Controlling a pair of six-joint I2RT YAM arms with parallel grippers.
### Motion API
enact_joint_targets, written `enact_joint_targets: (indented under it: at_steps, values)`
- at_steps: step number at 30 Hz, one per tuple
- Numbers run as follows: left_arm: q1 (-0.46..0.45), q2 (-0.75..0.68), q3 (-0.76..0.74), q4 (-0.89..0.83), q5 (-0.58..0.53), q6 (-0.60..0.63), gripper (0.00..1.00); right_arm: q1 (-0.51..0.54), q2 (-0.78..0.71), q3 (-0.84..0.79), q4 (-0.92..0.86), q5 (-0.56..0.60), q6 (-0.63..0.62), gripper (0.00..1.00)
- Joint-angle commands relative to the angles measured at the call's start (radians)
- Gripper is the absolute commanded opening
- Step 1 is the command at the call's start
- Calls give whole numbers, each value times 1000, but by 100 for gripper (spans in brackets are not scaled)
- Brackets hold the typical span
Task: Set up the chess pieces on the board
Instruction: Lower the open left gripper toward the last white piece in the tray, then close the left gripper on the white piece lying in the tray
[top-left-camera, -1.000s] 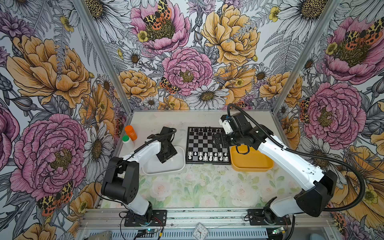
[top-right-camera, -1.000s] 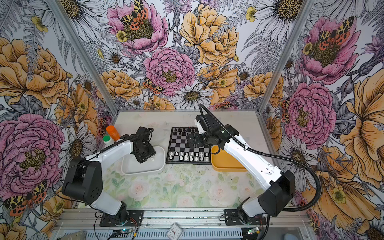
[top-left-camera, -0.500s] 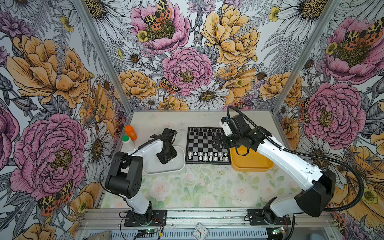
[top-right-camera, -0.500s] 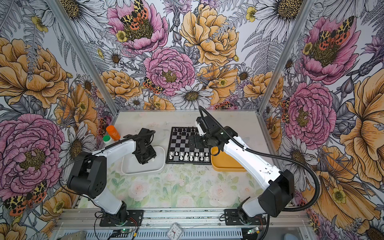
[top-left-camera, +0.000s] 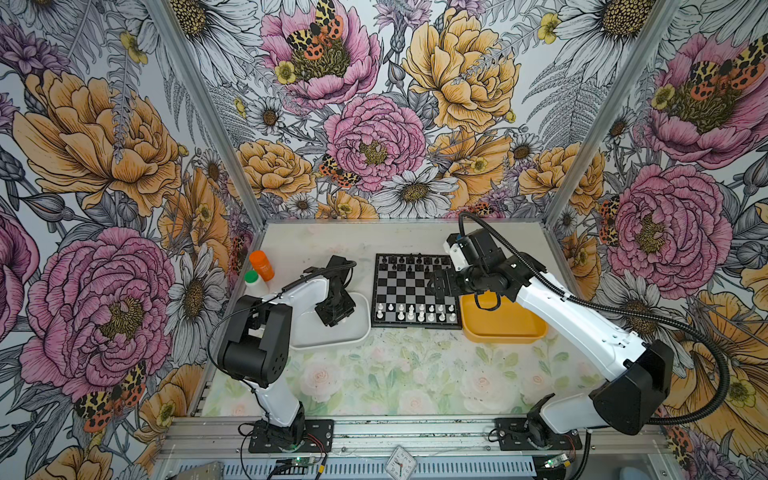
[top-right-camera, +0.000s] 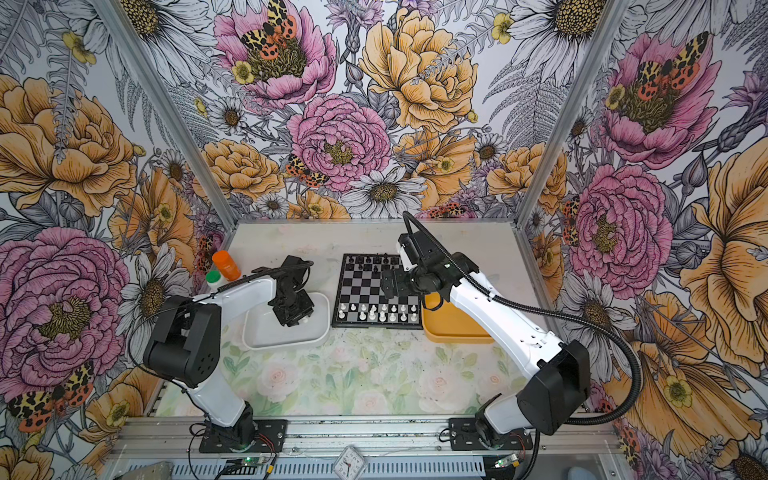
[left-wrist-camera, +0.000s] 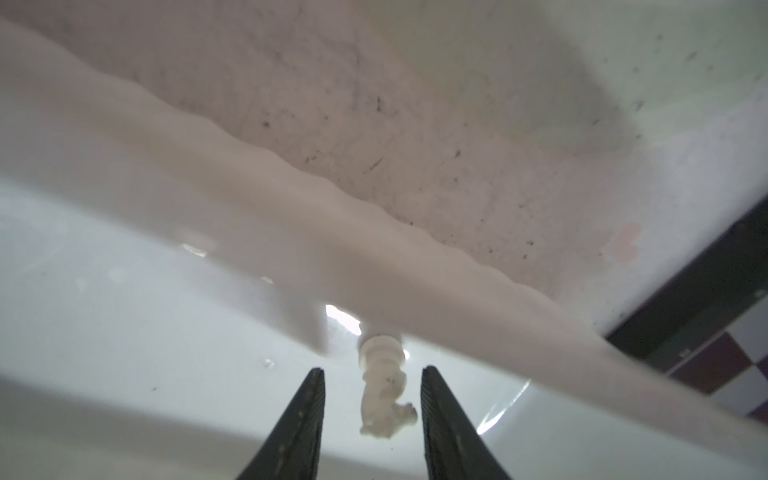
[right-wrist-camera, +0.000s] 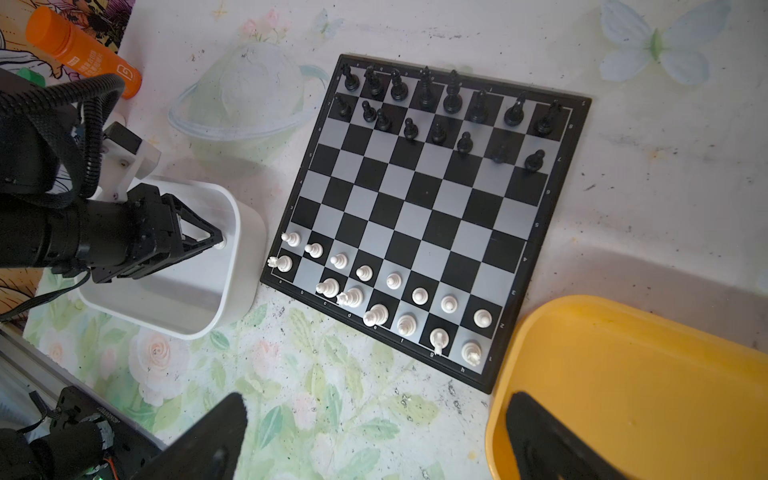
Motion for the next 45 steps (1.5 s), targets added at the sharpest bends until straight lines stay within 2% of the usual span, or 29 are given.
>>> enact_joint_targets:
  at_steps: [1, 15, 23, 40, 45]
  values:
    - [6, 12, 24, 8, 6, -11, 37, -13, -27, -1, 15, -2, -14, 100]
    - [8, 17, 33, -11, 2, -7, 23, -37, -21, -7, 20, -20, -22, 100]
    - [8, 28, 40, -13, 6, -1, 19, -42, -27, -15, 22, -20, -22, 100]
    - [-2, 17, 95, -57, 0, 44, 15, -45, -27, -11, 23, -23, -18, 100]
    - [-13, 2, 91, -57, -11, 53, 22, -46, -30, -10, 22, -23, -16, 100]
